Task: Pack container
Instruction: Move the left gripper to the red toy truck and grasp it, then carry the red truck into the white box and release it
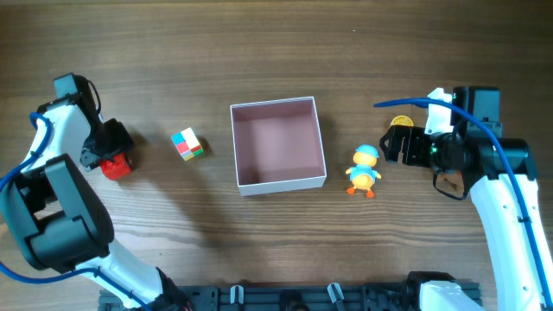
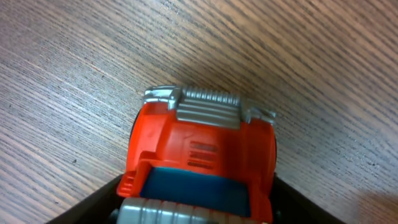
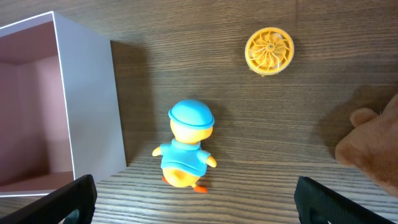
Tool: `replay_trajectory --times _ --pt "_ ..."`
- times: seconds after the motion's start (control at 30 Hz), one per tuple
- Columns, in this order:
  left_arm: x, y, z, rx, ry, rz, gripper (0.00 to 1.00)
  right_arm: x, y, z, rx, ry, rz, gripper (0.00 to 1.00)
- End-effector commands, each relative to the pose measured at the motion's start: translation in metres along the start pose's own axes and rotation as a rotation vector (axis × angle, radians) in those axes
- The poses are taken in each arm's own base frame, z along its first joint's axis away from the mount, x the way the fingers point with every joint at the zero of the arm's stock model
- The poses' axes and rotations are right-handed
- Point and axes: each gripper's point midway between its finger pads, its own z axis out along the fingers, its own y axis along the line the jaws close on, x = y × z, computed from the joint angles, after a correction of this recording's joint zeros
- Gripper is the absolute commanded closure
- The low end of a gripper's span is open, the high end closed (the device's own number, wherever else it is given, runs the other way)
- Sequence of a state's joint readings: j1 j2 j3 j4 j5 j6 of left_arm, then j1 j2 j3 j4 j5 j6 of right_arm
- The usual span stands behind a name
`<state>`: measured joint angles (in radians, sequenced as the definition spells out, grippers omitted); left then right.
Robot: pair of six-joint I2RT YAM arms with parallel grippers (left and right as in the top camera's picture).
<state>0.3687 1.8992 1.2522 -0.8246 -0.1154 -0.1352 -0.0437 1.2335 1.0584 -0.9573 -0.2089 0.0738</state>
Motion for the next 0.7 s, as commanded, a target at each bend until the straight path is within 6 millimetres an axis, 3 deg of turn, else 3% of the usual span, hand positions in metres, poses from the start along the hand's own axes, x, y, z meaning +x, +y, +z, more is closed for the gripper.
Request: replay_trajectory --times 0.0,0.2,0.27,0.37,0.47,0.53,0.63,0.67 --pt "0.001 -0.002 0.002 0.023 0.019 -0.008 0.43 -0.006 0.001 -0.002 0.003 -0.013 -0.002 0.0" --pt "0.004 -0.002 0.002 0.023 0.03 -0.008 0.63 -0.005 0.001 -0.001 0.003 -0.008 -0.001 0.0" --pt "0.005 -0.005 0.002 0.044 0.037 -0.008 0.87 -0.005 0.001 -0.001 0.003 -0.009 -0.001 0.0" --pt "0.001 -0.012 -0.007 0.077 0.027 -0.011 0.96 -0.005 0.001 -0.001 0.003 -0.011 -0.001 0.0" --pt "-0.012 -0.027 -0.061 0.124 -0.054 -0.004 0.96 -0.007 0.001 -0.001 0.002 -0.016 -0.003 0.0" --pt "-0.012 -0.049 -0.104 0.192 -0.128 0.044 0.96 -0.007 0.001 -0.001 0.002 -0.016 -0.002 0.0" --pt "0.002 -0.087 -0.162 0.307 -0.243 0.138 0.96 -0.007 0.001 -0.001 0.002 -0.016 -0.003 0.0" --pt "0.019 -0.114 -0.194 0.368 -0.304 0.196 0.96 -0.007 0.001 -0.001 0.002 -0.019 -0.003 0.0"
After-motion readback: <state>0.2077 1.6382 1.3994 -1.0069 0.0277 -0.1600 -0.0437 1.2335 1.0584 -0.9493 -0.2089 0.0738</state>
